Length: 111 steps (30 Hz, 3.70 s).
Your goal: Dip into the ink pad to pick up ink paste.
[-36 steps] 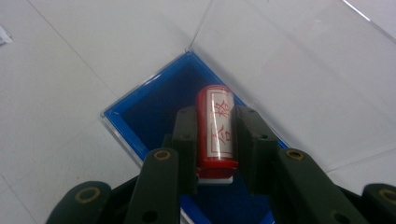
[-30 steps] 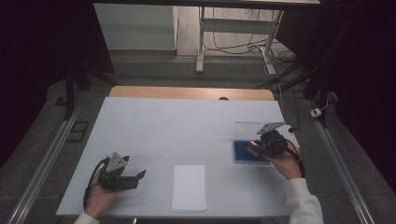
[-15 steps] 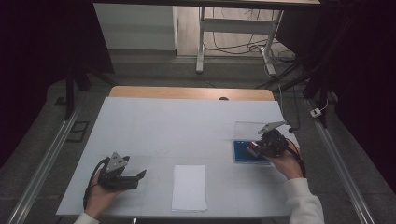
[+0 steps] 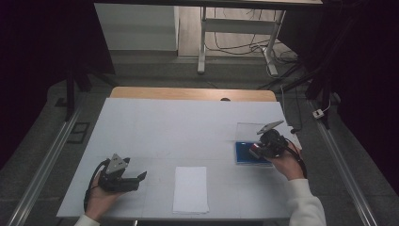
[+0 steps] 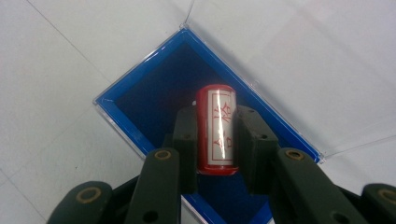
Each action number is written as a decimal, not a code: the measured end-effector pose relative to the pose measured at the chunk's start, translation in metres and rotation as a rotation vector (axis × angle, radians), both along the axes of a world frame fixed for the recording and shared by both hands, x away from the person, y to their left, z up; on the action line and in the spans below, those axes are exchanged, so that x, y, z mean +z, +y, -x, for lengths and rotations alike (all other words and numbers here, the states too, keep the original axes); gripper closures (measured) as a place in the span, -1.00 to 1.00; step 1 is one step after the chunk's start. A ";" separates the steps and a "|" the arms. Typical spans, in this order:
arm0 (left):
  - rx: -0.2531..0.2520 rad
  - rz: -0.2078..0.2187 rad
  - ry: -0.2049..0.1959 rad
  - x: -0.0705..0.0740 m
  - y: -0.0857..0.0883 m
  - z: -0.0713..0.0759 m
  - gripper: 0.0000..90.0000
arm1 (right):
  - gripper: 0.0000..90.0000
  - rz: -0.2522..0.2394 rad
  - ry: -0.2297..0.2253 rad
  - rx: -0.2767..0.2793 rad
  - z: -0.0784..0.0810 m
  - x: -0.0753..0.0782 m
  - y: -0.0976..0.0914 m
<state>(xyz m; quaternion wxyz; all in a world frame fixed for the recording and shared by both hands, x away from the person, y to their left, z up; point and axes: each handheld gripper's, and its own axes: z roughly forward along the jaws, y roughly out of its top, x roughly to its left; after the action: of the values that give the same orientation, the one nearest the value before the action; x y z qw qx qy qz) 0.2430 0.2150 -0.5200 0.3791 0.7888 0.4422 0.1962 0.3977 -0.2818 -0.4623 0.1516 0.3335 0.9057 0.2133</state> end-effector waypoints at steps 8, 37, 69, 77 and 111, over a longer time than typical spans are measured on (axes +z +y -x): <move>0.002 0.002 0.001 0.000 0.000 0.000 -0.62 | 0.57 0.002 0.011 -0.016 0.000 -0.001 0.001; -0.005 -0.008 -0.001 0.000 -0.002 -0.001 -0.62 | 0.56 -0.182 -0.067 -0.014 0.012 0.032 -0.016; -0.008 -0.015 0.009 -0.001 -0.002 -0.002 -0.62 | 0.56 -0.024 -0.052 0.003 0.005 0.011 0.002; -0.009 -0.018 0.010 -0.001 -0.002 -0.002 -0.62 | 0.56 0.007 -0.039 0.006 0.002 0.004 0.003; -0.005 -0.007 0.016 0.000 -0.001 -0.001 -0.63 | 0.57 0.061 0.002 -0.042 -0.001 -0.001 0.011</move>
<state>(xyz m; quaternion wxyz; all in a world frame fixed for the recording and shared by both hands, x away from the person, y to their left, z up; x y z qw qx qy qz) 0.2438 0.2141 -0.5204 0.3733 0.7928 0.4426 0.1904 0.3982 -0.2712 -0.4631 0.1649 0.3478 0.9048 0.1822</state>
